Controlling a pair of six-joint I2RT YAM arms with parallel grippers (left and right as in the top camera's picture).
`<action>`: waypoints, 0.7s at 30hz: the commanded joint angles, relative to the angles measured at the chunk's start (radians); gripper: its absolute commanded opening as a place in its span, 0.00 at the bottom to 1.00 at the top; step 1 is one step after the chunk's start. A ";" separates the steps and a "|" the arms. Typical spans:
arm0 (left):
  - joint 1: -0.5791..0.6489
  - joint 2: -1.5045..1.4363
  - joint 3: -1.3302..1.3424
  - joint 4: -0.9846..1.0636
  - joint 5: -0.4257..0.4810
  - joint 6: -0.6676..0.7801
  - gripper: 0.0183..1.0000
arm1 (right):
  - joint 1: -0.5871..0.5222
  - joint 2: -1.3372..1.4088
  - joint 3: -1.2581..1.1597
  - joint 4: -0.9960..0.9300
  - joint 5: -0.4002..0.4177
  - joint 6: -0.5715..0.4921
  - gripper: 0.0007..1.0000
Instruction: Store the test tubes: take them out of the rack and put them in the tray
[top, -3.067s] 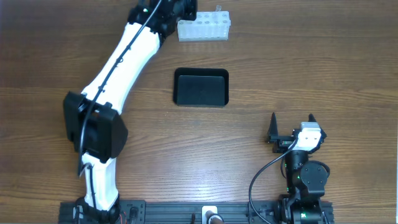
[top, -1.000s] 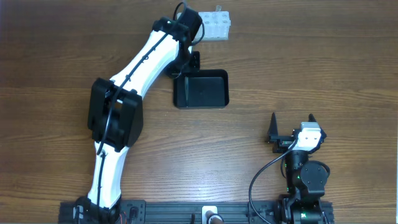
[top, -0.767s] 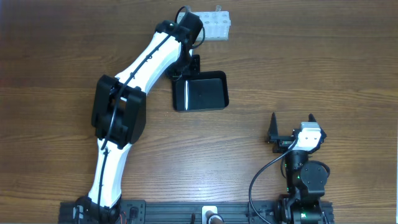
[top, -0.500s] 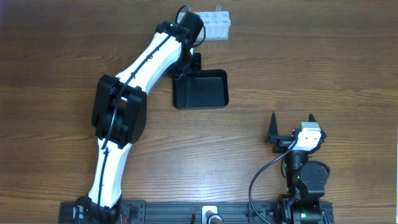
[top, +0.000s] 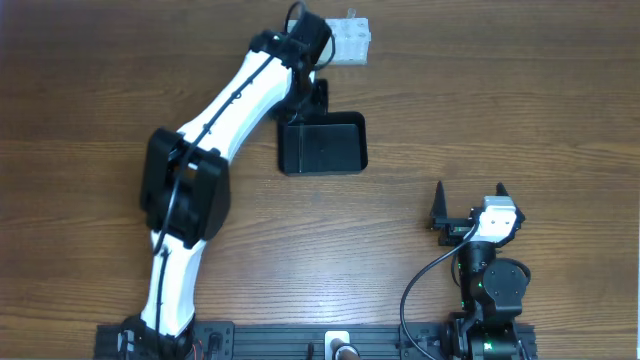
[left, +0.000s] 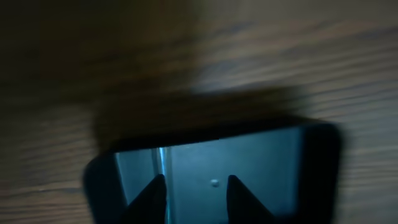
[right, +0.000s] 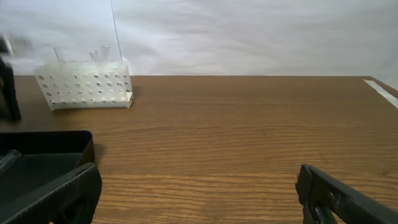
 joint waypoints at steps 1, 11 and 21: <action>-0.001 -0.127 0.004 0.066 -0.132 0.004 0.40 | -0.006 -0.011 -0.006 -0.003 -0.005 -0.008 1.00; 0.017 -0.103 0.004 0.381 -0.255 0.135 0.64 | -0.006 -0.011 -0.006 -0.003 -0.005 -0.007 0.99; 0.045 -0.009 0.004 0.623 -0.322 0.214 0.69 | -0.006 -0.011 -0.006 -0.003 -0.005 -0.007 0.99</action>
